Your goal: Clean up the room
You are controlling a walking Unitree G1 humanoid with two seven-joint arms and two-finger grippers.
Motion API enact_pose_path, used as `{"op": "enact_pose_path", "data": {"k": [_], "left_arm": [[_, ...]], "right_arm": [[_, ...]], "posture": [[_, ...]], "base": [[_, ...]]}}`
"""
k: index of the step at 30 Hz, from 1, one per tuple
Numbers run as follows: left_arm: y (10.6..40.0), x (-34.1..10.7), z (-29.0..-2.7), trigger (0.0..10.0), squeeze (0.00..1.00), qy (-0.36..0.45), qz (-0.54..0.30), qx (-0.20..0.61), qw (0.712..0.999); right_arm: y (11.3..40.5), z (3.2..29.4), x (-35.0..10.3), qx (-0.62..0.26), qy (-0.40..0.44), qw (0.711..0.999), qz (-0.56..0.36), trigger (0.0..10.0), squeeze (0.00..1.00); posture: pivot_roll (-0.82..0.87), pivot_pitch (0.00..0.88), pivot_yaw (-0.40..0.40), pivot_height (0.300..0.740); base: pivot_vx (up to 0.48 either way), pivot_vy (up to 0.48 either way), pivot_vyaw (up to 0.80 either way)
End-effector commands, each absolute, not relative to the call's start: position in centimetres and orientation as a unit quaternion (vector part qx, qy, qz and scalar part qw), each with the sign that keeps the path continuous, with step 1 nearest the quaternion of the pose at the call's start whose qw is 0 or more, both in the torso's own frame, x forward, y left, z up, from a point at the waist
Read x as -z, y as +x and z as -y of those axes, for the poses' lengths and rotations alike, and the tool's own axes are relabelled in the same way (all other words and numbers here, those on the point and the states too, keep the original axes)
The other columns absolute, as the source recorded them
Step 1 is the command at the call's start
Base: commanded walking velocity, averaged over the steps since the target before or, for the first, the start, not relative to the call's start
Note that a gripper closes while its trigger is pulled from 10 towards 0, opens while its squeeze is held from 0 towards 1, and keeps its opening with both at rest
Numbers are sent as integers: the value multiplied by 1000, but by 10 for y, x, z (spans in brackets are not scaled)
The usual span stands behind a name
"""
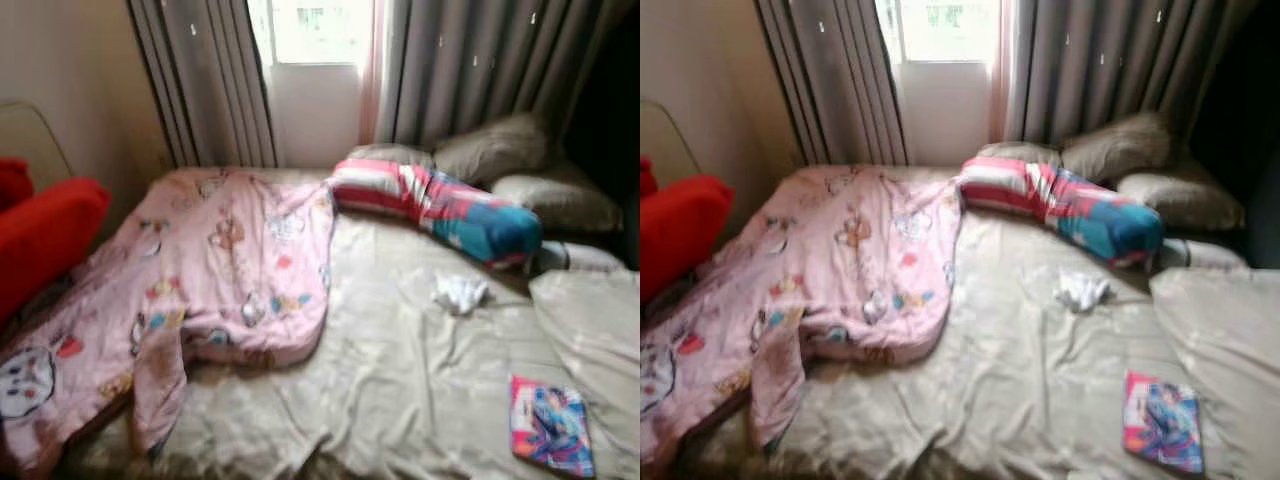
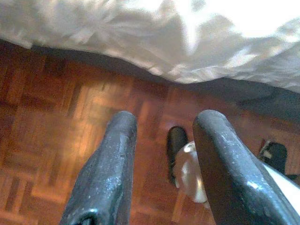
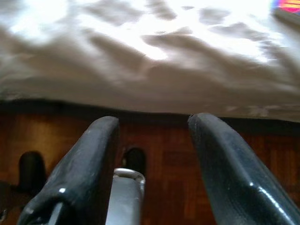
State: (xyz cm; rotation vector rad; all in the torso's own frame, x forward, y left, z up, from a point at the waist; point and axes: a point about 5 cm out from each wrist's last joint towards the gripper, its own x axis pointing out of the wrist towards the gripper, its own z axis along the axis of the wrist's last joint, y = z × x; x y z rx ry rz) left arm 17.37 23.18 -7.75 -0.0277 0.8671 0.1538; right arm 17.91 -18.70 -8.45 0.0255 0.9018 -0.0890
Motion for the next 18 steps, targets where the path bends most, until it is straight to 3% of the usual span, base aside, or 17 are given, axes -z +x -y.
{"op": "enact_pose_path", "data": {"k": [1, 18], "left_arm": [[166, 80, -237, 10000, 0, -8, -435, -81, 897], [166, 80, -236, 10000, 0, -11, -436, -84, 896]], "right_arm": [[180, 182, 84, 42, 21, 900, -434, 10000, 0], [171, 186, 89, 45, 22, 893, -447, 10000, 0]], "posture": [[-4, 108, 14, 740], [1, 139, 13, 740]], "base": [[0, 382, 0], [0, 381, 0]]}}
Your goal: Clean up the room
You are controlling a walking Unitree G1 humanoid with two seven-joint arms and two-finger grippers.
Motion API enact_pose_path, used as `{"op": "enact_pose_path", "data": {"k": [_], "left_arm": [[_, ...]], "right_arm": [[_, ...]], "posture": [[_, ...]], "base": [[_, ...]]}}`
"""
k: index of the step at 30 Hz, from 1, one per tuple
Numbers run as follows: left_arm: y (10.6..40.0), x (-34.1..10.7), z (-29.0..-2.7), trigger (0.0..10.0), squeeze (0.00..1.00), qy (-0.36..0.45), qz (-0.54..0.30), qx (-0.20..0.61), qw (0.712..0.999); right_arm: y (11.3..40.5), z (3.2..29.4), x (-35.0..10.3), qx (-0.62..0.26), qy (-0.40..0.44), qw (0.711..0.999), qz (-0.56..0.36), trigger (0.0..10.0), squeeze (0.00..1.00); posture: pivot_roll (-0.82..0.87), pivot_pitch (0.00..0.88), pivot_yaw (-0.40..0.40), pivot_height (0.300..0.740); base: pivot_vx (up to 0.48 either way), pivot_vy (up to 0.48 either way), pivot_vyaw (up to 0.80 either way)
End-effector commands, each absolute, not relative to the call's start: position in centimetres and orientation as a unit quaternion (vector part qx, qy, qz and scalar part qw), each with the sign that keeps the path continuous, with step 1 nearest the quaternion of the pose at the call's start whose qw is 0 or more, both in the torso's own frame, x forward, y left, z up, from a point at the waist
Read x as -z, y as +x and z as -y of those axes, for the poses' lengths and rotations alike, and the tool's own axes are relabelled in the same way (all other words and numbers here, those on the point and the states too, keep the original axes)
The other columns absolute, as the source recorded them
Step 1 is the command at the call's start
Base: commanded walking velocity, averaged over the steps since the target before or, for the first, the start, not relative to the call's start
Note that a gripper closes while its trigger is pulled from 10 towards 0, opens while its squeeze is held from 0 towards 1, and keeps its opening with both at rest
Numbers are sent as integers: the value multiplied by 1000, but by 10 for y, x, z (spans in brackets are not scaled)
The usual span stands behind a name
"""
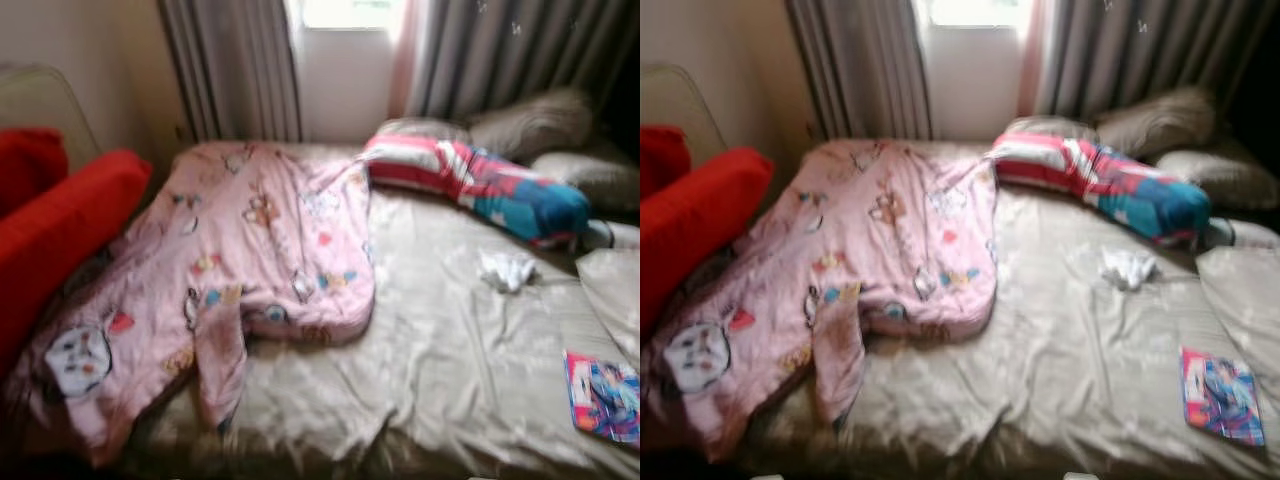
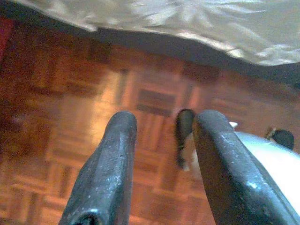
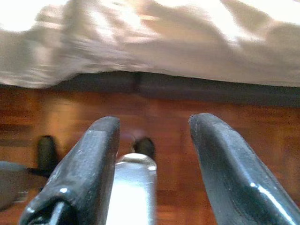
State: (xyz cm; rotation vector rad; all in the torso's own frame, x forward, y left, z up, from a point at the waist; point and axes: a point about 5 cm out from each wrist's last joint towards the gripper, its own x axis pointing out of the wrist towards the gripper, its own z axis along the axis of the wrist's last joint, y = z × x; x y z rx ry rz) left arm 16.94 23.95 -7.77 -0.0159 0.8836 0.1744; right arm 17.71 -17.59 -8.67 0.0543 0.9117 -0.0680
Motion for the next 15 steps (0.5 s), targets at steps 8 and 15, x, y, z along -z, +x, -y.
{"op": "enact_pose_path", "data": {"k": [8, 15], "left_arm": [[167, 80, -236, 10000, 0, -12, -436, -84, 896], [167, 80, -236, 10000, 0, -13, -435, -85, 896]], "right_arm": [[169, 187, 89, 44, 22, 891, -450, 10000, 0], [168, 187, 90, 43, 23, 891, -451, 10000, 0]], "posture": [[1, 152, 13, 740], [3, 155, 13, 740]], "base": [[0, 378, 0], [0, 375, 0]]}}
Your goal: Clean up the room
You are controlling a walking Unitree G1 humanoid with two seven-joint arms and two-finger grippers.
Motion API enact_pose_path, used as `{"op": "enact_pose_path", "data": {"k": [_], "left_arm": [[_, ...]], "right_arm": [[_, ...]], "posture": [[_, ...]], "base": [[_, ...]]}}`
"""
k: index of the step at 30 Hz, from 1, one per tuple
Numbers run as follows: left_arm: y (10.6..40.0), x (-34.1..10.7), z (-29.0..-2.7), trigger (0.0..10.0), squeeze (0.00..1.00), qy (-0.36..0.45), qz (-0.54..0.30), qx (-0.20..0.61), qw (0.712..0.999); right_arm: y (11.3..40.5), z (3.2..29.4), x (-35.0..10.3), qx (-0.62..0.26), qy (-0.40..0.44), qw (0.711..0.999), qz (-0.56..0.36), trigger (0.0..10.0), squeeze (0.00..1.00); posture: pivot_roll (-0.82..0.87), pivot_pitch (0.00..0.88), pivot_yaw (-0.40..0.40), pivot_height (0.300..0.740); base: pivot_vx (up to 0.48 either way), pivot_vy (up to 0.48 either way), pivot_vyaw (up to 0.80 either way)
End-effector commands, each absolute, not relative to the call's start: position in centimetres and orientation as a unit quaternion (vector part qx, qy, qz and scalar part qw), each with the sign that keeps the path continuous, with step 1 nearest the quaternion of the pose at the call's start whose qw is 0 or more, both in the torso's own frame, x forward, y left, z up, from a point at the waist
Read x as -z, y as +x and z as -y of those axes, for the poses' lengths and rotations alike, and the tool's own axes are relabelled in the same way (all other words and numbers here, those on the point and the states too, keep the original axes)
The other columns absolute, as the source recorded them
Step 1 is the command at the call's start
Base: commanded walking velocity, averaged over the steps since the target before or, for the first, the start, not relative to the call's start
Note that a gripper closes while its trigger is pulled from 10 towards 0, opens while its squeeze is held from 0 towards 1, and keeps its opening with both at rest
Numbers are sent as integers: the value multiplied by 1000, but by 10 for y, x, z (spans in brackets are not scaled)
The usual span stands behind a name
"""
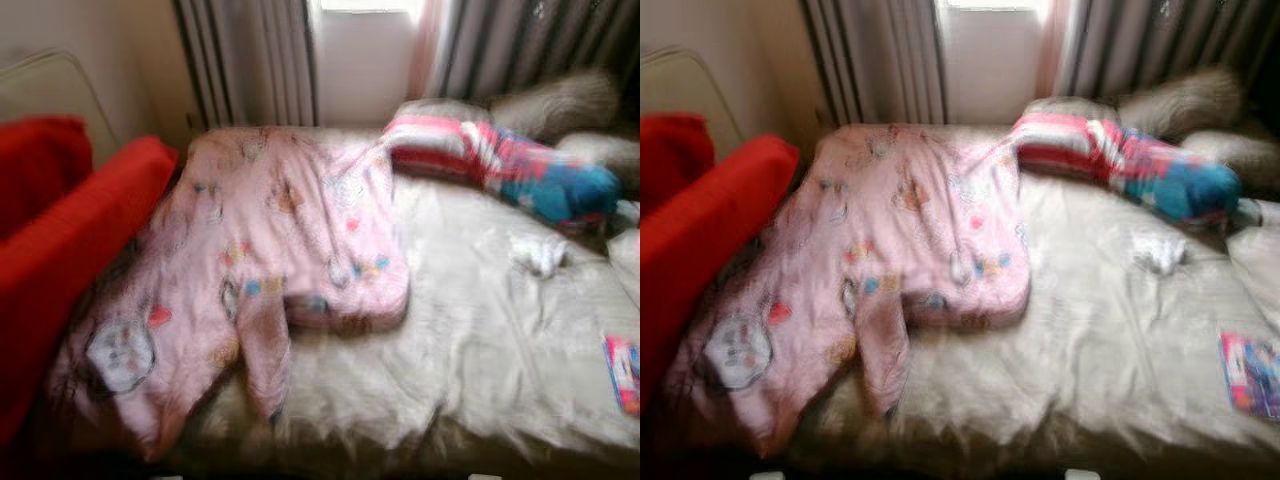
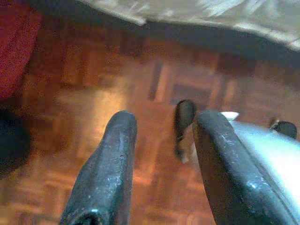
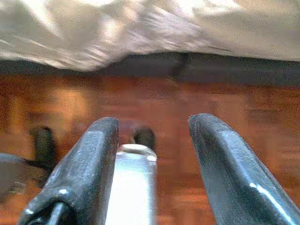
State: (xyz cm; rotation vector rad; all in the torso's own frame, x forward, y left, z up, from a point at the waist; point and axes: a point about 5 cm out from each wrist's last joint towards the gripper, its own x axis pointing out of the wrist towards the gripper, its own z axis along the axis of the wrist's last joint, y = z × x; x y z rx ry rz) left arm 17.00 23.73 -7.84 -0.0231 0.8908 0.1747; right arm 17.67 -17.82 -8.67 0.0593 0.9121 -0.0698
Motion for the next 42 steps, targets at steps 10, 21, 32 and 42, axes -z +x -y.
{"op": "enact_pose_path", "data": {"k": [10, 21, 32, 42], "left_arm": [[168, 80, -236, 10000, 0, -14, -435, -87, 896], [168, 80, -236, 10000, 0, -15, -435, -88, 896], [169, 80, -235, 10000, 0, -15, -431, -88, 898], [168, 80, -235, 10000, 0, -19, -431, -85, 898]], "right_arm": [[168, 186, 90, 41, 23, 891, -451, 10000, 0], [160, 208, 89, 49, 20, 890, -453, 10000, 0], [158, 207, 91, 46, 18, 886, -460, 10000, 0], [159, 195, 92, 37, 13, 887, -460, 10000, 0]], "posture": [[5, 159, 13, 740], [6, 162, 13, 740], [9, 163, 12, 740], [11, 165, 13, 740]], "base": [[0, 373, 0], [0, 369, 0], [0, 192, 0], [0, 0, 560]]}}
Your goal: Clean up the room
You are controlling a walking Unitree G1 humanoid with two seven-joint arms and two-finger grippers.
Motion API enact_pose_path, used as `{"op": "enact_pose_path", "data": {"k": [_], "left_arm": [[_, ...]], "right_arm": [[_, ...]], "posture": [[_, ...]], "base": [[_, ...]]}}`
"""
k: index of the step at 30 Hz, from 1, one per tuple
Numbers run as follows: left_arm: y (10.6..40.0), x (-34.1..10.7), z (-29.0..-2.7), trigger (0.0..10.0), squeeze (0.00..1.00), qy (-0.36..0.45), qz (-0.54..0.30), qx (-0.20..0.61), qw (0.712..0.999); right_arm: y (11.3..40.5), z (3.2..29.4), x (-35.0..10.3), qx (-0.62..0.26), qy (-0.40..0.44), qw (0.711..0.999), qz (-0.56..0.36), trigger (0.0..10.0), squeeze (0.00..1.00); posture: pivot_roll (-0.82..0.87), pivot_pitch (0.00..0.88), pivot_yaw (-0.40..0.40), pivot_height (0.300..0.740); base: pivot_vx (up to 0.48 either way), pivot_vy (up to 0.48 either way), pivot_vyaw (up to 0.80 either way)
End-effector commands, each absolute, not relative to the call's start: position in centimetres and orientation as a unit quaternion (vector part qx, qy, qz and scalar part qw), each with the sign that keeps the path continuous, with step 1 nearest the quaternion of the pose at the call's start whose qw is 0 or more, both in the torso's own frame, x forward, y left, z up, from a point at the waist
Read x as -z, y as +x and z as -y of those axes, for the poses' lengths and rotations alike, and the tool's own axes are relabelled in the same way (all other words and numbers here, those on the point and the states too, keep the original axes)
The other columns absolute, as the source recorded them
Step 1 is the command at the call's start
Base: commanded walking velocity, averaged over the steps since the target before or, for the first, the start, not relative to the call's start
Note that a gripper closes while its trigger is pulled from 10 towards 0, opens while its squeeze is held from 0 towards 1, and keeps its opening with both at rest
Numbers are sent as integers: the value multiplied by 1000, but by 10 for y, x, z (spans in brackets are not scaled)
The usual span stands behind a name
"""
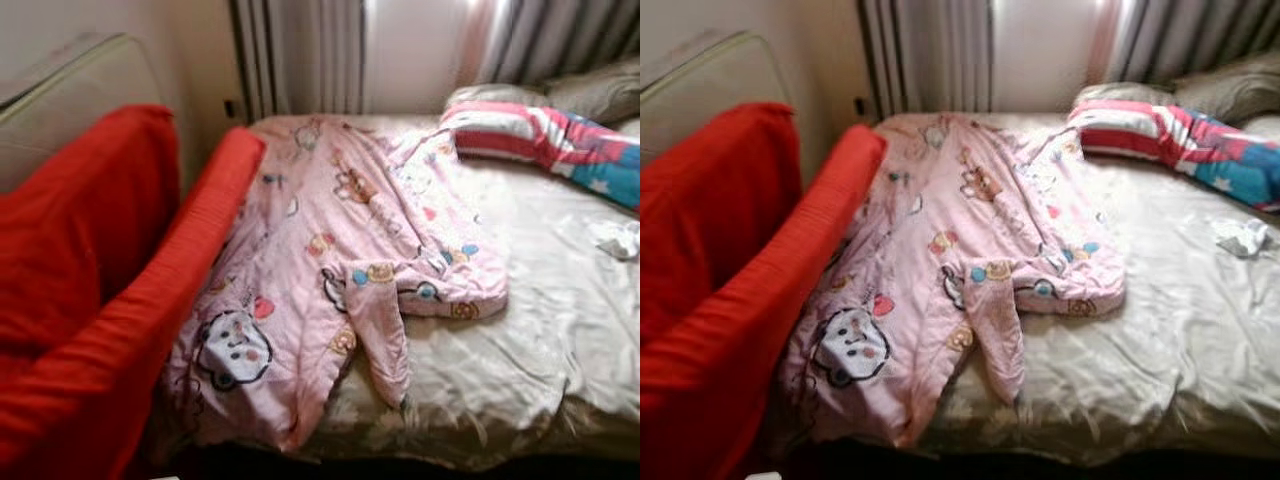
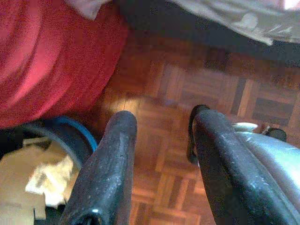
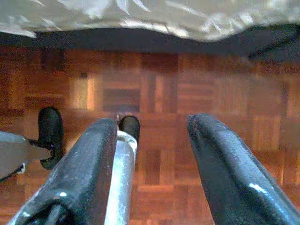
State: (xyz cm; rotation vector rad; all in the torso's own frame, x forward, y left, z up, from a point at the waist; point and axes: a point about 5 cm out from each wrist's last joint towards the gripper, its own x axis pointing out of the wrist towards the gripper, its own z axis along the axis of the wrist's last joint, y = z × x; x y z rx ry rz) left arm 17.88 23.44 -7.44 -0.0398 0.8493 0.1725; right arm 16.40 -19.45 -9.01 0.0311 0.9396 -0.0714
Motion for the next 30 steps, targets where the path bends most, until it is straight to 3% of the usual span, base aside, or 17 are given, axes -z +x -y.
{"op": "enact_pose_path", "data": {"k": [1, 12, 18, 23, 30], "left_arm": [[168, 80, -235, 10000, 0, -19, -430, -85, 898], [168, 80, -235, 10000, 0, -20, -430, -84, 899], [168, 80, -235, 10000, 0, -20, -431, -82, 899], [168, 80, -235, 10000, 0, -19, -431, -80, 899], [168, 80, -235, 10000, 0, -18, -431, -78, 899]], "right_arm": [[160, 195, 92, 38, 15, 887, -460, 10000, 0], [161, 191, 92, 33, 12, 888, -459, 10000, 0], [159, 194, 92, 33, 10, 888, -458, 10000, 0], [162, 192, 91, 27, 7, 890, -456, 10000, 0], [163, 190, 91, 26, 7, 890, -455, 10000, 0]], "posture": [[11, 165, 13, 740], [11, 167, 13, 740], [12, 165, 12, 740], [12, 163, 11, 740], [12, 163, 11, 740]], "base": [[0, 0, 0], [0, 0, 0], [0, 0, 750], [0, 0, 0], [0, 0, 498]]}}
